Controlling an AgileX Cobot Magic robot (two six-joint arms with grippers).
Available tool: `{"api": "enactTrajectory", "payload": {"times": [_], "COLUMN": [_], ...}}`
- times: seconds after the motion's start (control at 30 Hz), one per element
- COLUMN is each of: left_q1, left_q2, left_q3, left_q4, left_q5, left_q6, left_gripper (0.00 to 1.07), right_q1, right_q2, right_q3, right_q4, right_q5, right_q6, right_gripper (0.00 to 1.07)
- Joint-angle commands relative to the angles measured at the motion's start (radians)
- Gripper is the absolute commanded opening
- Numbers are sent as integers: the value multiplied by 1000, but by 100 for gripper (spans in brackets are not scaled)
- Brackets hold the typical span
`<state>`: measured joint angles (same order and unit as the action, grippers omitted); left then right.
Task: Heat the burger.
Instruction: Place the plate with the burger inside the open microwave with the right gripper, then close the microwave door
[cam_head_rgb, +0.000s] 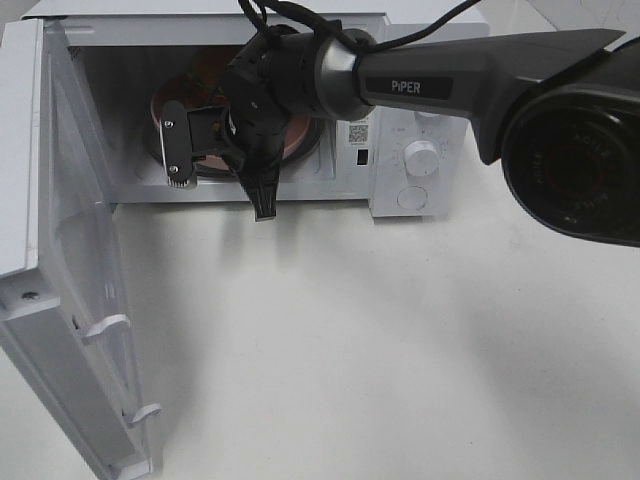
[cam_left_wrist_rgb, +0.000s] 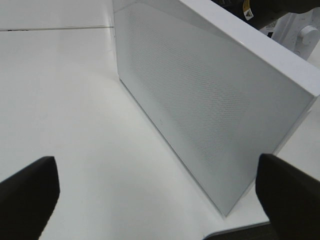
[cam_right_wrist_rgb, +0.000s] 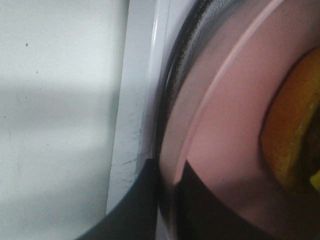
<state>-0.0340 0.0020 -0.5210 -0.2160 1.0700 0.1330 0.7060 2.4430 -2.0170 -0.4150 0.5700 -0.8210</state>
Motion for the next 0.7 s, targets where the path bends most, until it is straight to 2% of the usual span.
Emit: {"api": "enactTrajectory", "payload": {"times": [0.03,0.2,0.27,0.3,0.37,0.47,0.53,0.63,0.7], "left_q1": [3,3,3,3,3,3,3,3,3], "left_q2": [-1,-1,-1,-1,-1,-1,-1,-1,-1], "left_q3": [3,3,3,3,3,3,3,3,3], "left_q4": [-2,-2,-2,-2,-2,-2,-2,-2,-2], "left_q5": [4,4,4,4,4,4,4,4,4], "left_q6": [-1,-1,-1,-1,-1,-1,-1,-1,-1], "left_gripper": [100,100,100,100,100,100,100,100,100], "right_q1": [-7,-7,-7,-7,-7,-7,-5,-5,-5], "right_q2": [-11,-11,-11,-11,-11,-11,-11,-11,-25], "right_q3": [-21,-21,-21,-21,-21,-21,-21,-20,19], "right_q4": [-7,-6,-2,-2,-2,-2,-2,-2,-2], "right_q5": [-51,-51,-50,-50,-48,-44,-33,-28,-37], "right_q6": [18,17,11,11,10,10,10,10,8], "right_gripper": [14,20,29,29,40,45,55,57,65]}}
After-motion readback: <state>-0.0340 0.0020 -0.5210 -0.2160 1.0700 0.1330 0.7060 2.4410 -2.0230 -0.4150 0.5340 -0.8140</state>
